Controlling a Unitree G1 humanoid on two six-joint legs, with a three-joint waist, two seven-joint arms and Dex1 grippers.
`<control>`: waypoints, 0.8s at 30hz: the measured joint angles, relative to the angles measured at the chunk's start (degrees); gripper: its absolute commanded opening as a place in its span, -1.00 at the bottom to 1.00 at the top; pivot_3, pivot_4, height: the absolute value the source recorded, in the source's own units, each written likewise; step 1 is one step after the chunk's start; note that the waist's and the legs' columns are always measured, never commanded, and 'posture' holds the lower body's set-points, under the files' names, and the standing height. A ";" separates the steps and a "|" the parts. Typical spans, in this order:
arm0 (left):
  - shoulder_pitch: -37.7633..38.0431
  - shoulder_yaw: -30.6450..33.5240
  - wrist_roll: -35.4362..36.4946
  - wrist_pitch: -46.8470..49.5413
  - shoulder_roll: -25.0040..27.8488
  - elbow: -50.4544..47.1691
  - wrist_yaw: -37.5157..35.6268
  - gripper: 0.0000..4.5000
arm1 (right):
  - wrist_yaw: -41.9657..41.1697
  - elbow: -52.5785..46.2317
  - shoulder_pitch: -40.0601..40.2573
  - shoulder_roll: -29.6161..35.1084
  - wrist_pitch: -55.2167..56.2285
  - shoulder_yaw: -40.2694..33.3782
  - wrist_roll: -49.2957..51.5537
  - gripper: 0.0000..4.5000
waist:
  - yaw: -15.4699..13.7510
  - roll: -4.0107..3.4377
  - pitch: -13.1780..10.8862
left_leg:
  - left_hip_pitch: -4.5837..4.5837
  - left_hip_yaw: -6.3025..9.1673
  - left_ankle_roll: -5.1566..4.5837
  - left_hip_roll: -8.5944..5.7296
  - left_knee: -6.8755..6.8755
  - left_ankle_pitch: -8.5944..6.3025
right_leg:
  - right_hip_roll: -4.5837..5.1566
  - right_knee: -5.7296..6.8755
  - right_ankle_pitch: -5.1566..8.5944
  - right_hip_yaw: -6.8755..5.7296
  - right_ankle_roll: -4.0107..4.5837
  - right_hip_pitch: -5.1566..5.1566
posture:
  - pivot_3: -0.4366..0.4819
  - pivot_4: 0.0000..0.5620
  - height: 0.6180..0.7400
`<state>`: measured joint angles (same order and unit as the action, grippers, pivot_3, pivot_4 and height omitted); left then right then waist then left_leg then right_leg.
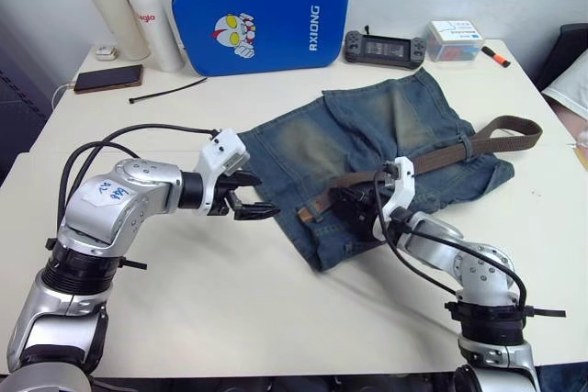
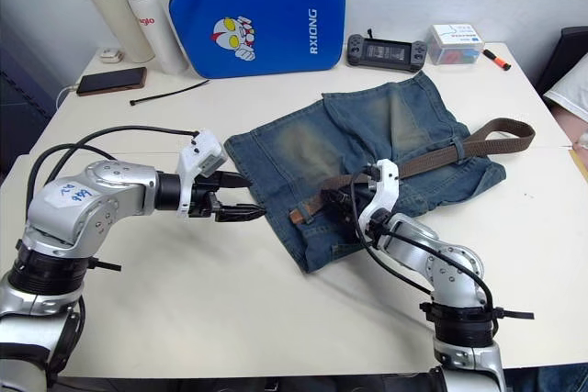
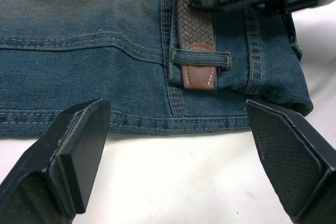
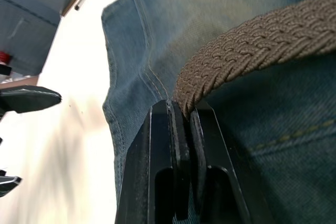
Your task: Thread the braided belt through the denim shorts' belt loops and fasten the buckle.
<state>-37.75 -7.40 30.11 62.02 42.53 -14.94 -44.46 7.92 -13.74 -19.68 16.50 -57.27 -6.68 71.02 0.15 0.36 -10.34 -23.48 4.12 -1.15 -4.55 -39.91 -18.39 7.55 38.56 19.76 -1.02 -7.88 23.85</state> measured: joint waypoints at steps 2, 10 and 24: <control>0.07 -0.01 -0.05 -0.04 0.00 0.00 0.00 1.00 | 0.72 -0.61 0.15 -0.35 -1.67 0.82 -0.02 -0.97 | 0.08 0.00 0.00 | 0.01 -0.01 0.00 0.00 0.00 0.00 | -0.01 0.00 0.00 0.00 0.00 0.00 | -0.05 -0.47 -0.03; 0.06 -0.52 -0.51 -0.54 -0.07 0.01 -0.19 1.00 | 2.10 -1.18 -2.27 -1.07 -6.42 2.42 0.02 -0.97 | 0.06 0.00 0.00 | 0.01 0.00 0.00 0.00 0.00 0.00 | -0.01 0.02 0.00 0.00 0.01 0.00 | -0.05 -0.47 -0.03; 4.52 -6.32 -2.91 -7.79 1.57 -6.67 -6.04 1.00 | -5.68 -5.81 -4.18 17.38 -15.39 -1.03 7.26 0.97 | -0.32 0.00 -0.01 | -0.05 0.00 -0.03 -0.07 -0.03 -0.01 | 0.06 -0.30 0.00 -0.01 0.01 -0.08 | -0.05 -0.47 -0.03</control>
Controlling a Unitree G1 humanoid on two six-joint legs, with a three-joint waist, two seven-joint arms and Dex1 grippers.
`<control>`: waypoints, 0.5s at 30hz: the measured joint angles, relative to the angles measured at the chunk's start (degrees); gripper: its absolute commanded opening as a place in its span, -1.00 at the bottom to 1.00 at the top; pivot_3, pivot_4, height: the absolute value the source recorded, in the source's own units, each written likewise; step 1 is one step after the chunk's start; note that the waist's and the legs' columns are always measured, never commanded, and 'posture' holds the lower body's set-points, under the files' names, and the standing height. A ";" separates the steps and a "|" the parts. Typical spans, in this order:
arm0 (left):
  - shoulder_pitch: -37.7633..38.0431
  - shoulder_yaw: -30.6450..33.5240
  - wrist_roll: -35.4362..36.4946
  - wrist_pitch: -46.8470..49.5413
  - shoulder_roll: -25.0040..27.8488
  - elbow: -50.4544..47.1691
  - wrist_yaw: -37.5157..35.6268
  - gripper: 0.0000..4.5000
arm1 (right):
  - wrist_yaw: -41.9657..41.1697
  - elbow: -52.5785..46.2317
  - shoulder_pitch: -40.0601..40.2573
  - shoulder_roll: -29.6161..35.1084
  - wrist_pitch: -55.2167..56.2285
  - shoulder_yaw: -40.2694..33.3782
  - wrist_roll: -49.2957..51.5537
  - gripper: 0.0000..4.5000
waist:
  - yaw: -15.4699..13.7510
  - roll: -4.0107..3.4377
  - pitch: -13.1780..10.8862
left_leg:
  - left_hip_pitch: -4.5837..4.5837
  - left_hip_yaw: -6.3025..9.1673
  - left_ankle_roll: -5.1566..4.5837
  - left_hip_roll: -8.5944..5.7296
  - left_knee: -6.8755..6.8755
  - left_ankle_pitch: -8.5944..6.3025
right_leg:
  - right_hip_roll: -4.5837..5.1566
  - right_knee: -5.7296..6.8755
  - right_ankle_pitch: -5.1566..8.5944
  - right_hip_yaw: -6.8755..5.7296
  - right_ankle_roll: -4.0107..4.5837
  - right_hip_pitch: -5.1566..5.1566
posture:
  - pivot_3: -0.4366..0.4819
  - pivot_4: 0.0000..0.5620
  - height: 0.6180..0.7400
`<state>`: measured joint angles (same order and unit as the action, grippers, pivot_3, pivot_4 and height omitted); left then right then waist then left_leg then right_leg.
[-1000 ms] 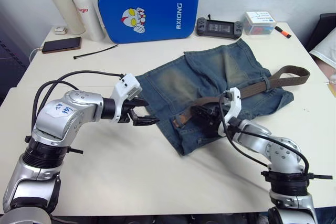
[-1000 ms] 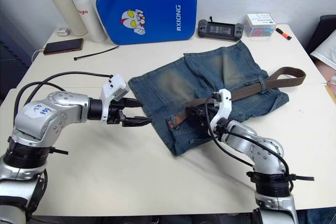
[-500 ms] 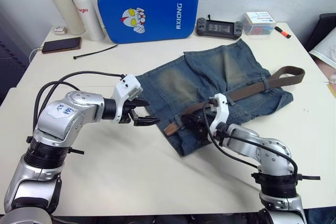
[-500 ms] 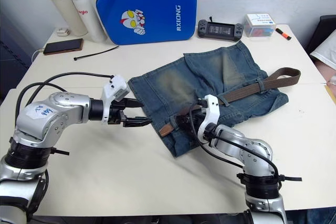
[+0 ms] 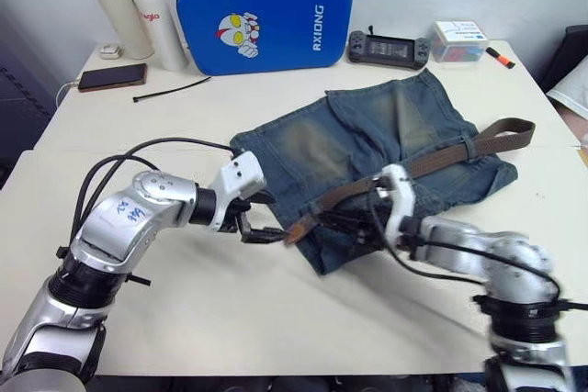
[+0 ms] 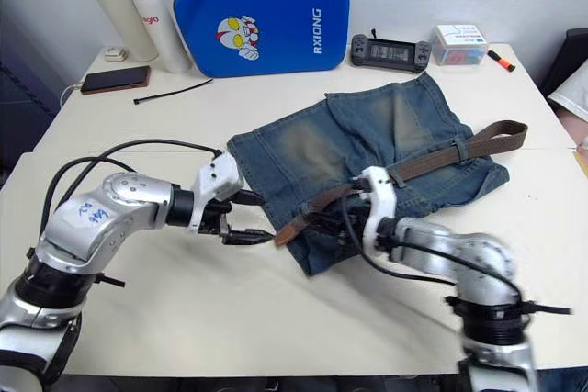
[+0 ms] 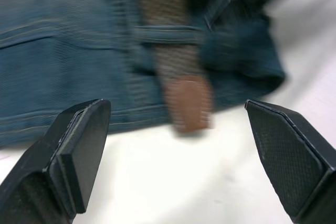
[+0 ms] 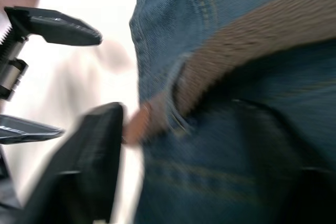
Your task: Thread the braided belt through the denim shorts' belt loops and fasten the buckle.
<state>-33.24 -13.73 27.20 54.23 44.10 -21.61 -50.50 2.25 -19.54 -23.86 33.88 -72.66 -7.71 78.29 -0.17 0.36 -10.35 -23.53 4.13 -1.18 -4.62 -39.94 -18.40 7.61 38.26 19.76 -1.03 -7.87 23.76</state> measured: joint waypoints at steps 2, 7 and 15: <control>0.91 -1.20 -1.00 -1.95 0.17 -1.25 -0.51 1.00 | -5.99 -1.56 -0.67 6.81 -1.36 -0.36 -0.10 0.97 | -0.13 0.00 0.00 | 0.01 0.02 0.00 0.08 0.01 0.00 | -0.01 -0.35 0.00 0.01 0.00 -0.12 | -0.05 -0.47 -0.03; 2.65 -6.97 -6.47 -6.35 -0.18 -2.01 0.06 1.00 | -15.40 -1.55 -2.91 14.80 -1.22 0.51 -4.89 0.97 | -0.15 0.00 0.00 | 0.02 -0.03 -0.01 0.12 0.02 0.00 | -0.02 -0.39 0.00 0.02 0.00 -0.14 | -0.05 -0.47 -0.03; 2.08 -10.38 -14.11 -9.53 -6.38 2.52 4.72 1.00 | -22.17 -1.66 -4.13 16.90 0.08 3.30 -13.72 0.97 | -1.20 0.04 -0.02 | -0.01 -0.03 -0.01 0.11 -0.01 -0.01 | -0.01 -0.41 0.00 -0.04 -0.01 -0.13 | -0.05 -0.47 -0.03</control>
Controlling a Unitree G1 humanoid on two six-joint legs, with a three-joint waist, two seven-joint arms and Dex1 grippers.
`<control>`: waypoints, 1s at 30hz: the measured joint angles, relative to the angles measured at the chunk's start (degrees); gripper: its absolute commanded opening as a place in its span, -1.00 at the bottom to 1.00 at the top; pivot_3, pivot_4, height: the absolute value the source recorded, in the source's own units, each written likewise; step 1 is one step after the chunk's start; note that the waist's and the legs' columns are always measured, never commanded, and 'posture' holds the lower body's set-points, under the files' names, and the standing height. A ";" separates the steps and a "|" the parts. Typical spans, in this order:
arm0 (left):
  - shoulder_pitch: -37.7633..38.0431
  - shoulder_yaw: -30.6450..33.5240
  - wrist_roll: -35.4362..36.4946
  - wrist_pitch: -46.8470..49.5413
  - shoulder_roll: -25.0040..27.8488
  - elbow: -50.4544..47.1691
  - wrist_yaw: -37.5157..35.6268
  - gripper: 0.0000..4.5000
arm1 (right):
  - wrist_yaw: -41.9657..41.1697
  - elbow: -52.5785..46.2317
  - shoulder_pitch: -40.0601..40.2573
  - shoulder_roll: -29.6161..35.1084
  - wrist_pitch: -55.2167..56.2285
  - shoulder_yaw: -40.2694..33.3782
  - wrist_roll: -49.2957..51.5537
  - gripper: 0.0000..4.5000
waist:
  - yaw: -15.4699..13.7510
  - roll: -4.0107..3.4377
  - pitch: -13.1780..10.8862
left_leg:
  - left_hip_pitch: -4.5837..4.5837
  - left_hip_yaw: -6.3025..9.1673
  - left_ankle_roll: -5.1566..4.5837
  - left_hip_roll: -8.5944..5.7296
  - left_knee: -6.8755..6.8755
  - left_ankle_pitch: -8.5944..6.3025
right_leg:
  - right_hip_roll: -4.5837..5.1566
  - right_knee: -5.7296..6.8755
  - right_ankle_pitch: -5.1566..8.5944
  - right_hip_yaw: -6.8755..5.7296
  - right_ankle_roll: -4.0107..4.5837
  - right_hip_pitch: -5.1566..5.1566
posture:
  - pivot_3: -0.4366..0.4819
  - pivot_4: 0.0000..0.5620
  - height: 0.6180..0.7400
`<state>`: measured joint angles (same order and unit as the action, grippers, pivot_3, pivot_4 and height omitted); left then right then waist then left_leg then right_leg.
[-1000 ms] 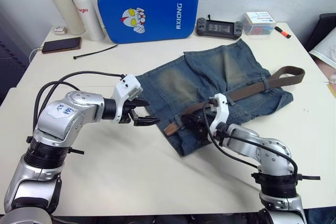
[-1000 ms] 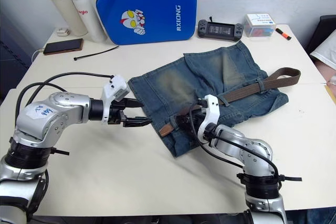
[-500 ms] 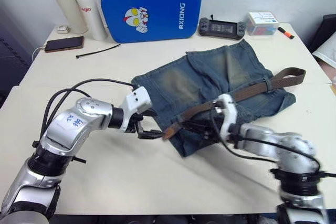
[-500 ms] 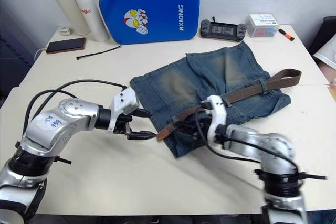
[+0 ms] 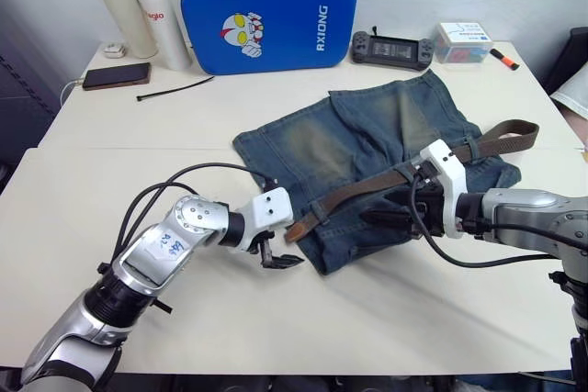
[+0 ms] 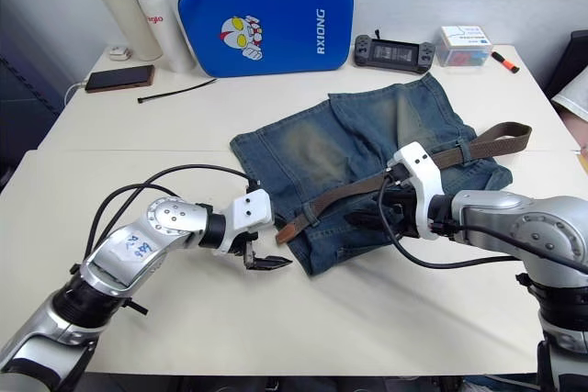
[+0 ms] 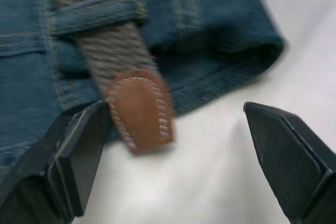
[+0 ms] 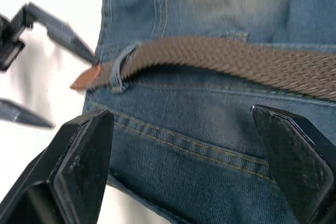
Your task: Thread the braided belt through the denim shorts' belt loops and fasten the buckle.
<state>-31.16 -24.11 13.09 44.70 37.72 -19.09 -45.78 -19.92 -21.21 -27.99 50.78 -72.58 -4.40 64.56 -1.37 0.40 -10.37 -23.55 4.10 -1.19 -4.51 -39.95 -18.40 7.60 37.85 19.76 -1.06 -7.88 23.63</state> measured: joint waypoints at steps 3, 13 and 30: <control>-0.78 -0.62 -2.38 -0.73 -1.17 1.90 0.90 1.00 | -1.94 -1.78 0.40 1.28 0.03 1.54 -2.78 0.97 | -0.11 0.00 0.00 | 0.00 0.01 0.00 -0.01 -0.01 0.00 | 0.00 0.00 0.00 -0.01 0.00 -0.01 | -0.05 -0.47 -0.03; -1.52 0.38 -3.68 0.44 -5.64 4.07 1.37 -0.52 | -4.12 -3.58 1.59 2.67 -0.91 1.86 -8.18 1.00 | -0.17 0.00 0.00 | -0.01 0.01 0.00 -0.03 -0.02 0.00 | 0.01 0.00 0.00 -0.10 -0.01 -0.01 | -0.05 -0.47 -0.03; -1.78 4.73 -1.64 3.21 -4.56 3.73 -0.20 0.23 | -9.83 -4.07 2.60 5.29 -0.42 1.86 -13.40 1.00 | -0.11 0.00 0.00 | 0.00 0.01 0.01 0.00 -0.01 0.00 | 0.00 0.00 0.00 -0.15 -0.01 0.00 | -0.05 -0.47 -0.03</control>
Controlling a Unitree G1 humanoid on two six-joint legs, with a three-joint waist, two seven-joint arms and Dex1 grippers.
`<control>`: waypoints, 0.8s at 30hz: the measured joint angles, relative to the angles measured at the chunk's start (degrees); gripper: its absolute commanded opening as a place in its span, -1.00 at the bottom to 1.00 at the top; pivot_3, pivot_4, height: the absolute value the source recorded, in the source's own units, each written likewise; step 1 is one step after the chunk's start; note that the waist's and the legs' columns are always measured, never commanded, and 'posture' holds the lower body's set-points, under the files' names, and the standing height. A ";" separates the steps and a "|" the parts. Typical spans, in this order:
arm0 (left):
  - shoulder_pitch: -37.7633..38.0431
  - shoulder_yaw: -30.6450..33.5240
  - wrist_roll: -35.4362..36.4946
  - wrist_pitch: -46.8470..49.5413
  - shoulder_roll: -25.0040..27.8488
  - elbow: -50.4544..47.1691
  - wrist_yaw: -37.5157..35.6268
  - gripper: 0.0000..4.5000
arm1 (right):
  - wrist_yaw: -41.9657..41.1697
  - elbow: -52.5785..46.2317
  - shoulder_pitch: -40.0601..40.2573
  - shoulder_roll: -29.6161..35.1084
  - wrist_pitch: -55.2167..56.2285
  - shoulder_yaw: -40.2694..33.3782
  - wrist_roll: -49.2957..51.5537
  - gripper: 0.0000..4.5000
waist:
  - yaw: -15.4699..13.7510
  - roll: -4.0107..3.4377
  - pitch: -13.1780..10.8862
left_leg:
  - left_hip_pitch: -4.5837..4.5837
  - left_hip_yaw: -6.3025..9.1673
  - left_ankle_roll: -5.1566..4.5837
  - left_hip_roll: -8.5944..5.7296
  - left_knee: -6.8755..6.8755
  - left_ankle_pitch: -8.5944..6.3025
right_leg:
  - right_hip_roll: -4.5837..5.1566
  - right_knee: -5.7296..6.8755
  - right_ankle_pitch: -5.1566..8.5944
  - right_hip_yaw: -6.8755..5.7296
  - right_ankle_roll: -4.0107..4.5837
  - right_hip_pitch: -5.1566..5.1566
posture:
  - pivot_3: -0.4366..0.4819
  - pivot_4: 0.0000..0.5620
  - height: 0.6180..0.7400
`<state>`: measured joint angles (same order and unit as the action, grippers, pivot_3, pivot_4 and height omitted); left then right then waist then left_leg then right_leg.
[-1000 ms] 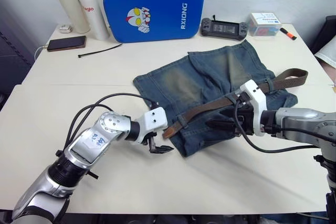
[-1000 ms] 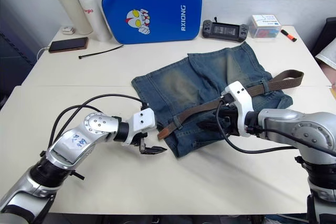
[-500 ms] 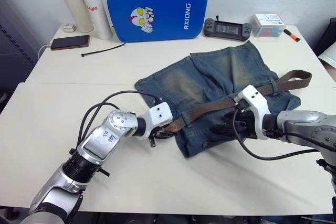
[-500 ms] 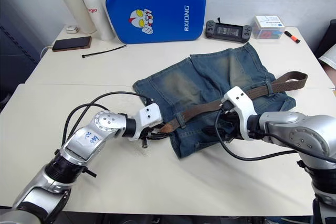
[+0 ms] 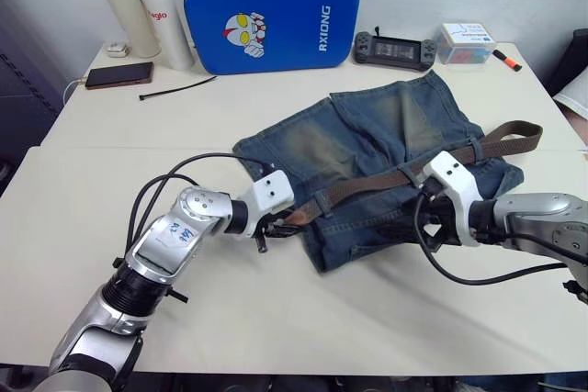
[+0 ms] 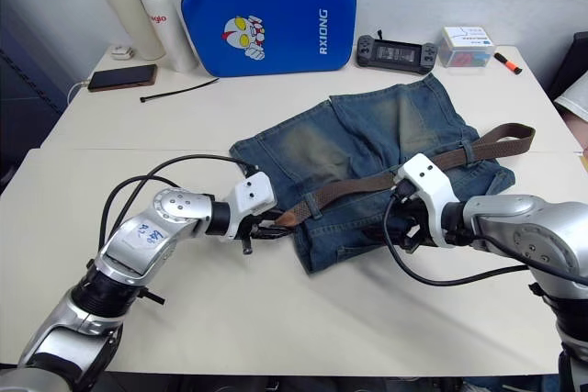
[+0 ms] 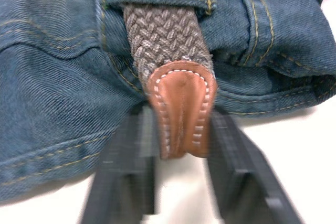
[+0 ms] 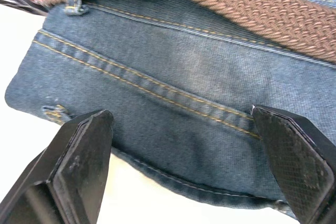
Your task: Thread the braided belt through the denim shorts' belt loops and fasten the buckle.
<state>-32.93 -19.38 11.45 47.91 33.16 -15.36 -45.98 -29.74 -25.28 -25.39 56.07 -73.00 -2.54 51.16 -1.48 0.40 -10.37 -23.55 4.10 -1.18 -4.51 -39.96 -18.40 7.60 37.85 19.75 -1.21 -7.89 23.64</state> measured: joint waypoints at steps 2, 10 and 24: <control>0.11 1.28 0.56 -0.07 1.46 -0.52 -0.64 0.23 | -0.30 0.00 0.02 -0.06 0.31 0.00 -0.73 1.00 | 0.03 0.00 0.00 | 0.00 0.00 0.00 0.00 0.00 0.00 | 0.00 0.00 0.00 0.02 0.00 0.00 | -0.05 -0.47 -0.03; 8.25 7.98 2.14 -9.73 3.63 -6.77 -1.38 0.23 | -1.02 0.02 0.39 -1.31 0.49 0.05 -2.53 1.00 | 0.00 0.00 0.00 | 0.01 0.00 0.00 0.00 0.01 0.00 | 0.02 -0.03 0.00 0.02 0.00 -0.01 | -0.05 -0.47 -0.03; 13.38 -0.47 -15.03 -34.06 1.07 -1.51 4.72 0.23 | -1.52 0.01 0.12 -3.06 0.47 0.12 -4.96 1.00 | -0.10 0.00 0.00 | 0.01 -0.01 0.00 -0.02 0.00 0.00 | 0.04 -0.02 0.00 -0.03 0.00 -0.01 | -0.05 -0.47 -0.03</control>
<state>-19.55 -19.85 -3.58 13.85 34.23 -16.87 -41.26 -31.27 -25.27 -25.27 53.00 -72.54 -2.43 46.19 -1.58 0.40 -10.37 -23.53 4.09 -1.18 -4.53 -39.96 -18.40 7.64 37.82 19.75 -1.24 -7.89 23.63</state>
